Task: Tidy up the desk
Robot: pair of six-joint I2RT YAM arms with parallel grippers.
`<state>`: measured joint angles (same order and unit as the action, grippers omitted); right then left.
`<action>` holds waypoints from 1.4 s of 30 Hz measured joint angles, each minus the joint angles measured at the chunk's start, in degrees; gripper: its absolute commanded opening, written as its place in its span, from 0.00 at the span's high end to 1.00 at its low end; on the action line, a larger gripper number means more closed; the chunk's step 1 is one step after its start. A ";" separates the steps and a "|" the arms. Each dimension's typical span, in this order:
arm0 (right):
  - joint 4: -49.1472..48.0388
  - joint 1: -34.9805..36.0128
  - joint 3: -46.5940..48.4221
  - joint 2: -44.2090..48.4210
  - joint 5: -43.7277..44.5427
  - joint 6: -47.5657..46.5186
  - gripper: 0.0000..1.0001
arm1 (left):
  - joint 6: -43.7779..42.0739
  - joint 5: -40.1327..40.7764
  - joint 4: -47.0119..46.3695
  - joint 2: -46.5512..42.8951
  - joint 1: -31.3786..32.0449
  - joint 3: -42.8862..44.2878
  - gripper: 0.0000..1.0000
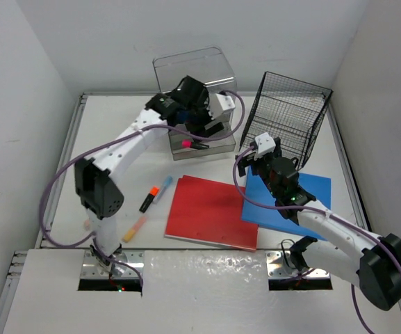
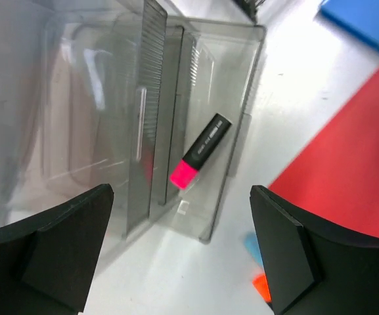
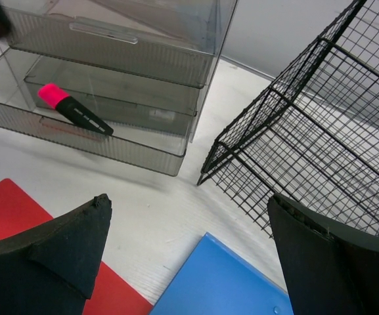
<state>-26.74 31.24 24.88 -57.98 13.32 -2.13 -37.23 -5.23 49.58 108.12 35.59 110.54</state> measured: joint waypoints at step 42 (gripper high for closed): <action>3.23 0.00 2.75 -4.94 -1.44 -0.55 0.01 | 10.75 2.08 -13.73 -15.41 -17.90 -61.81 0.73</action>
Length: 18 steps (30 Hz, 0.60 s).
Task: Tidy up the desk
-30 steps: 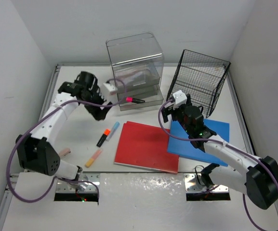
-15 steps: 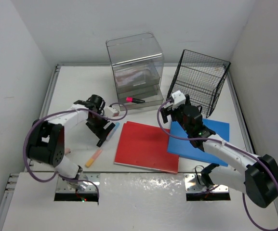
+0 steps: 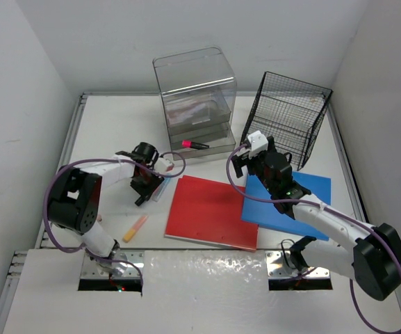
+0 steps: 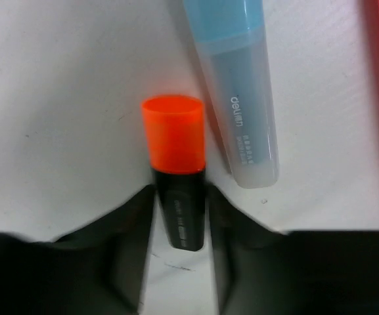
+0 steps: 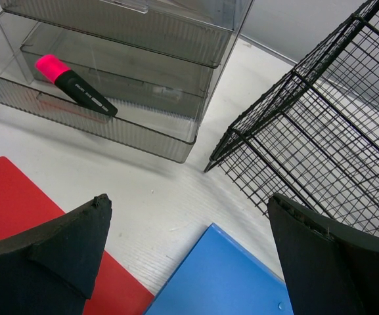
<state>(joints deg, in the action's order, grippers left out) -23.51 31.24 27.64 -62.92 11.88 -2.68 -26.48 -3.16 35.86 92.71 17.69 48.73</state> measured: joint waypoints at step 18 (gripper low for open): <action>-0.02 0.00 -0.02 0.81 0.90 -0.33 0.01 | -0.81 8.33 5.38 -6.67 -0.26 5.79 1.00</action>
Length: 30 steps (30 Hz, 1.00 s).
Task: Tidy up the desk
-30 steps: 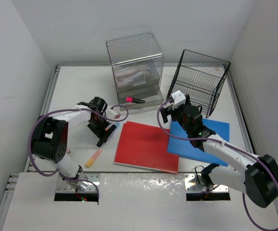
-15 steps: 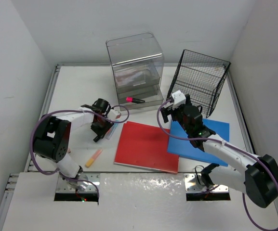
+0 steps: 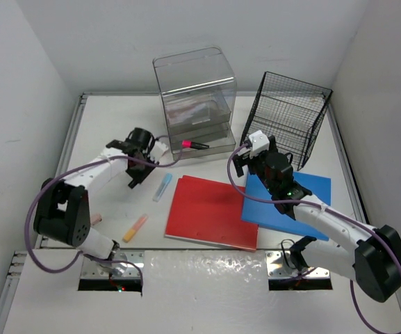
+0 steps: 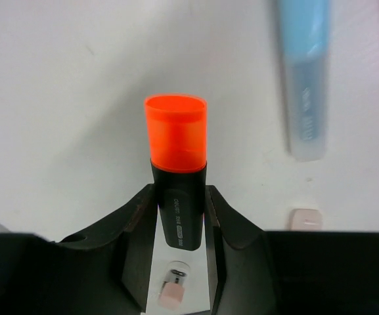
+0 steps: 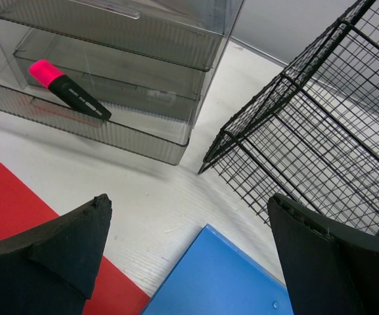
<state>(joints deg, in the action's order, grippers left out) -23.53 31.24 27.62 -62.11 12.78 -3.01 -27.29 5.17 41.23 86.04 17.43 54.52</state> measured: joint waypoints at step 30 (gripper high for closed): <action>4.33 -1.86 -2.47 6.91 11.28 3.50 0.01 | -8.26 7.91 -9.55 28.48 20.85 45.38 0.28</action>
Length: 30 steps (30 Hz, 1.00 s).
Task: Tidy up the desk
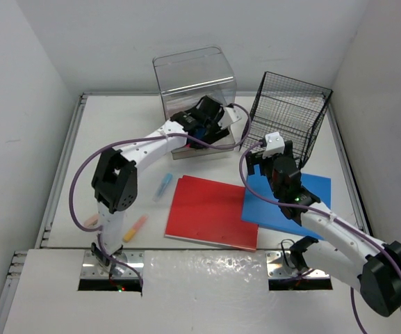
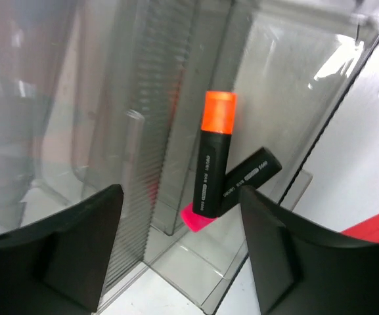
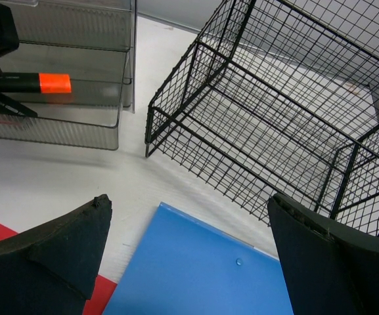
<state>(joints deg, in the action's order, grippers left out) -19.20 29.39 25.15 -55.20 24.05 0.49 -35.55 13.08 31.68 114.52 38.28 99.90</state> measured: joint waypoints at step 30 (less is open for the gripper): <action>0.02 0.00 0.04 -2.97 -0.46 0.22 0.01 | 10.08 -19.61 10.12 -28.59 -12.39 -43.74 0.00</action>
<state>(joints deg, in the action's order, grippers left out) -19.18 29.39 25.19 -58.17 23.59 0.71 -25.47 -6.52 41.80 85.93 25.89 56.16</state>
